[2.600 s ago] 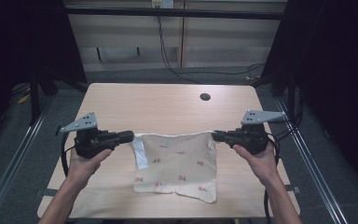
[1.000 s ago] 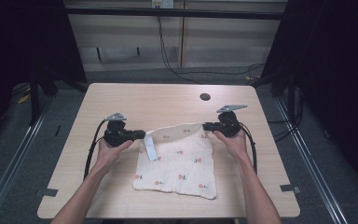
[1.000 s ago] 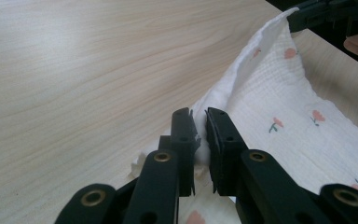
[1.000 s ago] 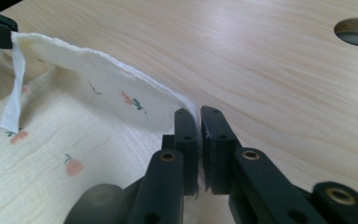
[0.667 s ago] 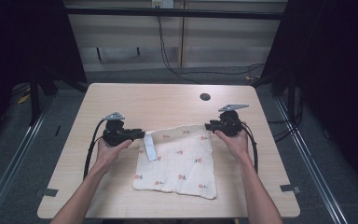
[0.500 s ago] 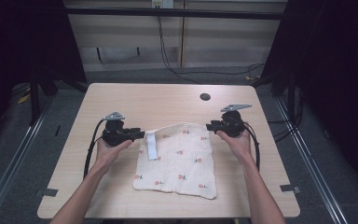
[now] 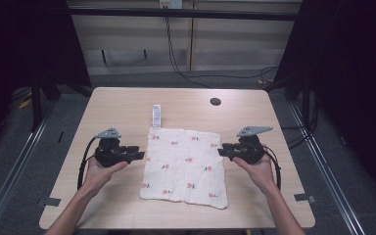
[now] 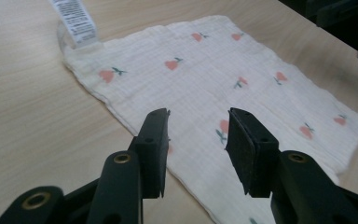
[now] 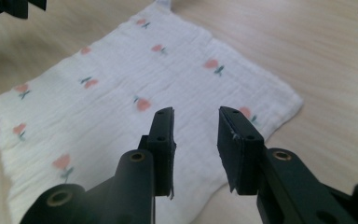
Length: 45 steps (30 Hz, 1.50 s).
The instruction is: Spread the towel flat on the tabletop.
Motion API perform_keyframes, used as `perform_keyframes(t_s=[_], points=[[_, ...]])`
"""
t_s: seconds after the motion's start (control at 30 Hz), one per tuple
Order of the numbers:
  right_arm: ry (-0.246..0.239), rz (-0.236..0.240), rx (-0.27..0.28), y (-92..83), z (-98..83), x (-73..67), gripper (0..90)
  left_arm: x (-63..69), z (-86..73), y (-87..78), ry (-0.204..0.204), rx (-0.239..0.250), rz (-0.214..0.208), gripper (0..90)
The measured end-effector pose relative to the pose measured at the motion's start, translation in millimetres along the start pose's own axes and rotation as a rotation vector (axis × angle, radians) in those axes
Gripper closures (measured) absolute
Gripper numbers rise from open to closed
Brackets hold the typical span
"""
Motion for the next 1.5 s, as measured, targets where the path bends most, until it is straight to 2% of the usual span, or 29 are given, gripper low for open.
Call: perform_keyframes(t_s=[0.07,0.13,0.17,0.2,0.23,0.3,0.4,0.43,0.47,0.53,0.57,0.6,0.63,0.73,0.83,0.9,1.0,1.1,1.17,1.23,1.27,1.3,1.4,1.5], points=[[0.002,-0.001,-0.018,-4.3,-9.8,-6.5,66.6,8.0,-3.9,-7.4,0.042,-0.019,0.004,58.7],[0.008,0.007,-0.017,-7.8,-16.3,-11.0,66.6,15.5,-6.3,-13.1,0.06,-0.033,-0.001,58.7],[0.012,0.024,-0.011,-12.1,-22.8,-20.0,65.3,23.4,-6.5,-20.4,0.07,-0.03,0.003,59.8],[0.012,0.024,-0.011,-12.1,-22.8,-20.0,65.3,23.4,-6.5,-20.4,0.07,-0.03,0.003,59.8],[0.007,0.031,-0.013,-13.4,-25.4,-24.6,65.1,31.7,-6.5,-28.3,0.093,-0.016,-0.026,59.8],[-0.034,0.046,-0.059,-16.7,-36.3,-46.0,65.2,43.2,-10.3,-35.9,0.108,-0.017,-0.047,60.7],[-0.026,0.071,-0.049,-18.8,-41.1,-53.9,65.5,46.5,-15.7,-34.4,0.117,-0.031,-0.056,60.7],[-0.01,0.099,-0.06,-17.1,-48.7,-61.0,65.5,47.5,-25.3,-27.4,0.113,-0.054,-0.064,60.9],[-0.01,0.099,-0.06,-17.1,-48.7,-61.0,65.5,47.5,-25.3,-27.4,0.113,-0.054,-0.064,61.4],[-0.017,0.101,-0.11,-12.7,-58.6,-66.9,64.9,45.0,-37.3,-18.2,0.085,-0.074,-0.072,61.9],[-0.024,0.101,-0.157,-7.3,-68.6,-69.6,64.4,43.7,-42.2,-14.9,0.082,-0.074,-0.066,64.6],[-0.024,0.101,-0.157,-7.3,-68.6,-69.6,64.4,43.0,-45.4,-12.8,0.086,-0.083,-0.057,64.6],[-0.024,0.096,-0.185,-3.1,-78.7,-71.2,63.9,42.5,-50.0,-10.5,0.095,-0.102,-0.054,68.5],[-0.026,0.092,-0.192,-2.3,-83.7,-72.4,63.1,41.6,-54.6,-9.7,0.084,-0.103,-0.072,69.8],[-0.043,0.091,-0.184,-5.4,-86.6,-74.6,60.6,43.5,-61.2,-6.6,0.091,-0.124,-0.076,70.0],[-0.066,0.086,-0.193,-5.5,-89.3,-77.1,56.8,47.2,-65.3,-1.9,0.112,-0.158,-0.074,67.9],[-0.111,0.079,-0.202,-3.8,-92.9,-80.7,55.2,53.2,-66.2,2.7,0.139,-0.171,-0.083,64.2],[-0.17,0.023,-0.213,-3.1,-93.8,-86.1,62.9,60.9,-67.5,7.5,0.177,-0.184,-0.097,62.0],[-0.166,0.018,-0.212,-3.4,-93.7,-85.3,66.1,65.1,-68.9,10.6,0.209,-0.195,-0.095,61.0],[-0.166,0.013,-0.209,-3.8,-93.4,-82.4,72.9,65.3,-69.8,7.5,0.218,-0.195,-0.062,59.1],[-0.153,0.013,-0.205,-4.3,-93.4,-80.0,75.7,64.5,-70.4,5.2,0.206,-0.181,-0.06,58.1],[-0.149,0.016,-0.207,-4.7,-93.3,-78.6,77.3,61.9,-71.8,1.8,0.199,-0.168,-0.062,57.3],[-0.155,0.011,-0.21,-4.4,-92.6,-78.3,79.1,60.9,-71.5,2.1,0.2,-0.169,-0.074,56.6],[-0.131,0.013,-0.209,-4.3,-92.2,-76.5,84.3,64.3,-72.4,7.5,0.234,-0.186,-0.082,55.5]])
Point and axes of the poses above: each handheld gripper's, and its own axes: y roughly forward along the jaws, z roughly out of its top, x roughly to its right, the point moved 2 cm from there along y, roughly forward along the jaws, and after that the axes turned 4 degrees about z, right-handed, at the moved point
